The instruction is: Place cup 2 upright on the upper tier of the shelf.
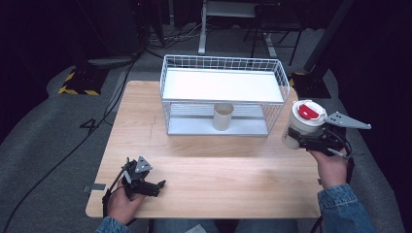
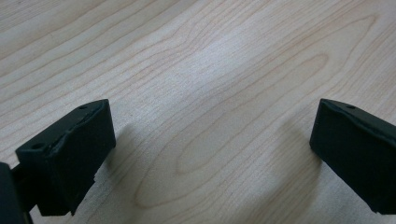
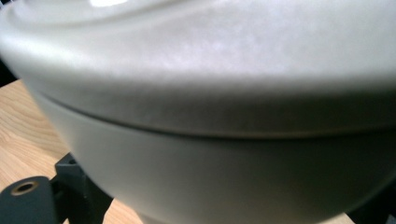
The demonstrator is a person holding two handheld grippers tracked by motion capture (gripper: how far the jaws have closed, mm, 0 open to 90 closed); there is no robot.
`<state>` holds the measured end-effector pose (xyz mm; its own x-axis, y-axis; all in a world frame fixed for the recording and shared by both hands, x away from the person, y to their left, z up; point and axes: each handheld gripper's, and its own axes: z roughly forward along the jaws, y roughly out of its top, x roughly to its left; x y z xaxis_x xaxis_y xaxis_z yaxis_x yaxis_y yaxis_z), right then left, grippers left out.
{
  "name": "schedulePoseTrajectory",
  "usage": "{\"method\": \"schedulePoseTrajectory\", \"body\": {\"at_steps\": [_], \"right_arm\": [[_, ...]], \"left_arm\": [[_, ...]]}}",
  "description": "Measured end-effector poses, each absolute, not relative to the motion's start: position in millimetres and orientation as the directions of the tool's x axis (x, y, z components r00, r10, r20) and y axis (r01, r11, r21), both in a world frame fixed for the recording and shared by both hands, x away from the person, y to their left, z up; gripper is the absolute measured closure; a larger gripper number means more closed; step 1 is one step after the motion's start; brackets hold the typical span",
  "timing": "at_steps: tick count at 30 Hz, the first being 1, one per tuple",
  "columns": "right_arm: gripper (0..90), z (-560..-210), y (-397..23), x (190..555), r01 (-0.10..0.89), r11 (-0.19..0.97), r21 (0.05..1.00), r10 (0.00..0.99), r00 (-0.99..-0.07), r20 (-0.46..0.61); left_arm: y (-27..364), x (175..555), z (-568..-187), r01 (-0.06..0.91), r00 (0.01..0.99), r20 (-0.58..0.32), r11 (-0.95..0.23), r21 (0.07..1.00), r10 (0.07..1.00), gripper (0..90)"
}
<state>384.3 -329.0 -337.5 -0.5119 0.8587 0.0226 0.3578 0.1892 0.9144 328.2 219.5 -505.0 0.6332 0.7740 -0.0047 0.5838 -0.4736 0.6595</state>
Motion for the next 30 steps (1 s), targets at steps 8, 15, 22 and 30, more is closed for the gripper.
{"method": "schedulePoseTrajectory", "body": {"at_steps": [8,15,22,30], "right_arm": [[10.0,-314,-318,390,0.334,0.182,0.925,0.848,-0.530,0.024],[10.0,-293,-306,397,0.317,0.187,0.930,0.834,-0.551,0.020],[10.1,-277,-296,406,0.313,0.180,0.933,0.823,-0.567,0.032],[10.0,-265,-284,422,0.304,0.181,0.935,0.820,-0.572,0.027]], "left_arm": [[220,328,-505,0.585,0.633,-0.006,-0.473,0.659,0.774,0.6],[219,328,-505,0.588,0.629,-0.008,-0.468,0.660,0.778,0.3],[219,328,-505,0.588,0.630,-0.009,-0.469,0.659,0.777,0.2],[219,329,-505,0.592,0.627,-0.015,-0.464,0.659,0.779,0.1]]}}
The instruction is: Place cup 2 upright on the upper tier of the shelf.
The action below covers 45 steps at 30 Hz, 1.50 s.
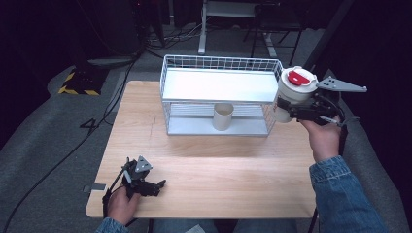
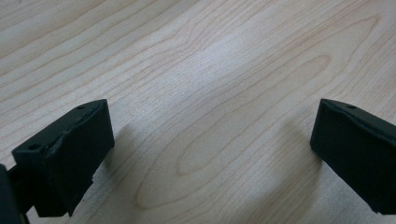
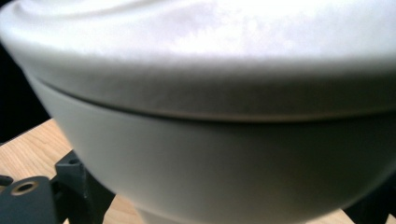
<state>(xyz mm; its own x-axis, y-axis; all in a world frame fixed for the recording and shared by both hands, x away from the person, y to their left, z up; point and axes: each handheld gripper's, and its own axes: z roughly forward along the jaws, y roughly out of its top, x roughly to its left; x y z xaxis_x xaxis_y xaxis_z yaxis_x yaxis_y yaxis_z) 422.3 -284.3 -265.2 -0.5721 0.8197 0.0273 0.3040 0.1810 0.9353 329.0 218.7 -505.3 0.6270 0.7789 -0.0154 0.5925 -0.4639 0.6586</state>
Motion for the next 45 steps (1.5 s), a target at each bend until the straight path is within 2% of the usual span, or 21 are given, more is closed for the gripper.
{"method": "schedulePoseTrajectory", "body": {"at_steps": [28,45], "right_arm": [[10.0,-244,-210,490,0.265,0.177,0.948,0.796,-0.605,0.021],[10.0,-256,-166,522,0.265,0.166,0.950,0.780,-0.625,0.039]], "left_arm": [[219,329,-505,0.598,0.620,-0.015,-0.459,0.657,0.785,0.0],[218,330,-505,0.603,0.607,-0.016,-0.447,0.661,0.795,0.0]]}}
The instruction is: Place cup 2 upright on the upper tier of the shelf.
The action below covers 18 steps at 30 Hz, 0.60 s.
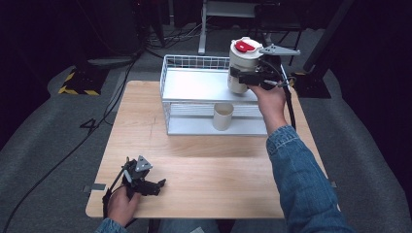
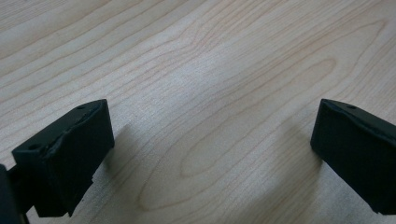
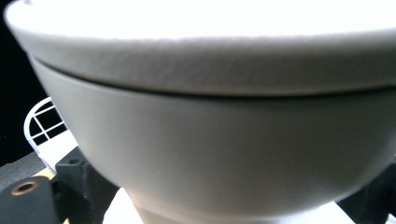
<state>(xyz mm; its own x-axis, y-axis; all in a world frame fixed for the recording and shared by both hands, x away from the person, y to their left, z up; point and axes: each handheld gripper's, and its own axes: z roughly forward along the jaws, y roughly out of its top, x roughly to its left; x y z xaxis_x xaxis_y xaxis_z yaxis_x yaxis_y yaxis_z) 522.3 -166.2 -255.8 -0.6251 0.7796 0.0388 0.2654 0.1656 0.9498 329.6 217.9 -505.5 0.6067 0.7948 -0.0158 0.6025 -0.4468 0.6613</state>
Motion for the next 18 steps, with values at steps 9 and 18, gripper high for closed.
{"method": "schedulePoseTrajectory", "body": {"at_steps": [9,18], "right_arm": [[10.0,-267,-148,534,0.282,0.172,0.944,0.770,-0.636,0.050],[10.0,-270,-136,542,0.287,0.176,0.942,0.761,-0.646,0.055]], "left_arm": [[218,330,-506,0.604,0.604,-0.018,-0.443,0.662,0.797,0.0],[217,330,-506,0.604,0.604,-0.018,-0.443,0.663,0.797,0.0]]}}
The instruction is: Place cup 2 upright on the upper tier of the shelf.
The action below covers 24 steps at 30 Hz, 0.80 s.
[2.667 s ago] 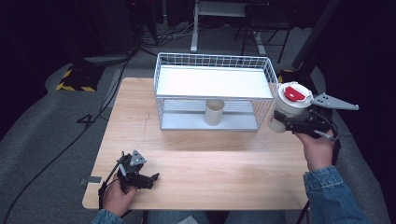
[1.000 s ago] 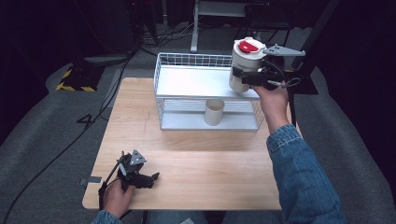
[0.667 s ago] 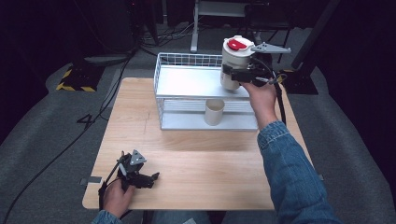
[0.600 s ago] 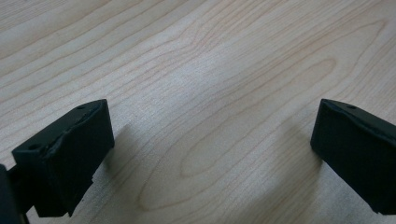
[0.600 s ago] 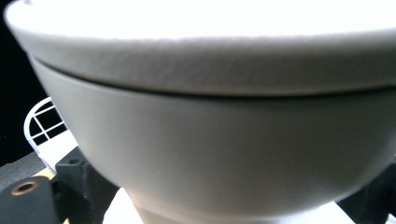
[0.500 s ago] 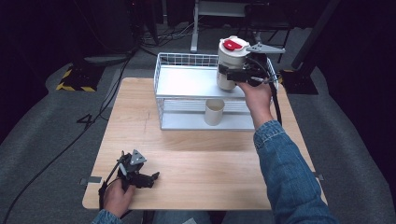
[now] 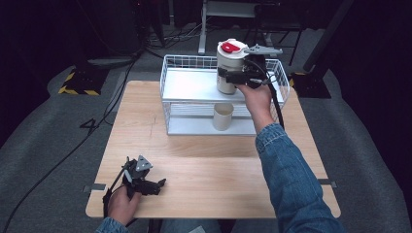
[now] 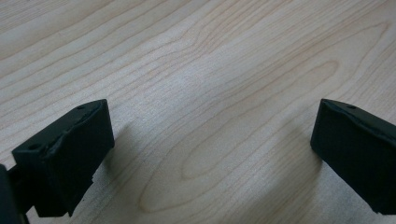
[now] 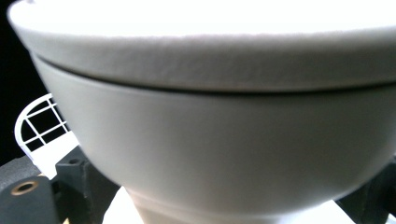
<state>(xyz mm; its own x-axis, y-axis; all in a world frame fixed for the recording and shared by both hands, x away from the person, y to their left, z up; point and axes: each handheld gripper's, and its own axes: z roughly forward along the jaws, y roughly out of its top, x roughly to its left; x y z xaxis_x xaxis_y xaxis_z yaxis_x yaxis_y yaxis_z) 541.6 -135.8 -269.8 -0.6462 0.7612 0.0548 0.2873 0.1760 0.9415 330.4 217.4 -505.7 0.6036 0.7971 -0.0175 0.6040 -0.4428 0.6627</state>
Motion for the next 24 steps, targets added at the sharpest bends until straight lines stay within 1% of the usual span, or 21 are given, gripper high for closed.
{"method": "schedulePoseTrajectory", "body": {"at_steps": [12,18,24], "right_arm": [[10.0,-277,-131,547,0.290,0.184,0.939,0.763,-0.645,0.049],[9.8,-280,-130,543,0.255,0.192,0.948,0.763,-0.646,0.020],[9.6,-281,-131,543,0.254,0.188,0.949,0.763,-0.646,0.021]], "left_arm": [[218,330,-506,0.604,0.605,-0.016,-0.445,0.662,0.796,0.0],[217,331,-506,0.606,0.603,-0.019,-0.443,0.661,0.798,0.0],[217,331,-506,0.606,0.603,-0.019,-0.443,0.661,0.798,0.0]]}}
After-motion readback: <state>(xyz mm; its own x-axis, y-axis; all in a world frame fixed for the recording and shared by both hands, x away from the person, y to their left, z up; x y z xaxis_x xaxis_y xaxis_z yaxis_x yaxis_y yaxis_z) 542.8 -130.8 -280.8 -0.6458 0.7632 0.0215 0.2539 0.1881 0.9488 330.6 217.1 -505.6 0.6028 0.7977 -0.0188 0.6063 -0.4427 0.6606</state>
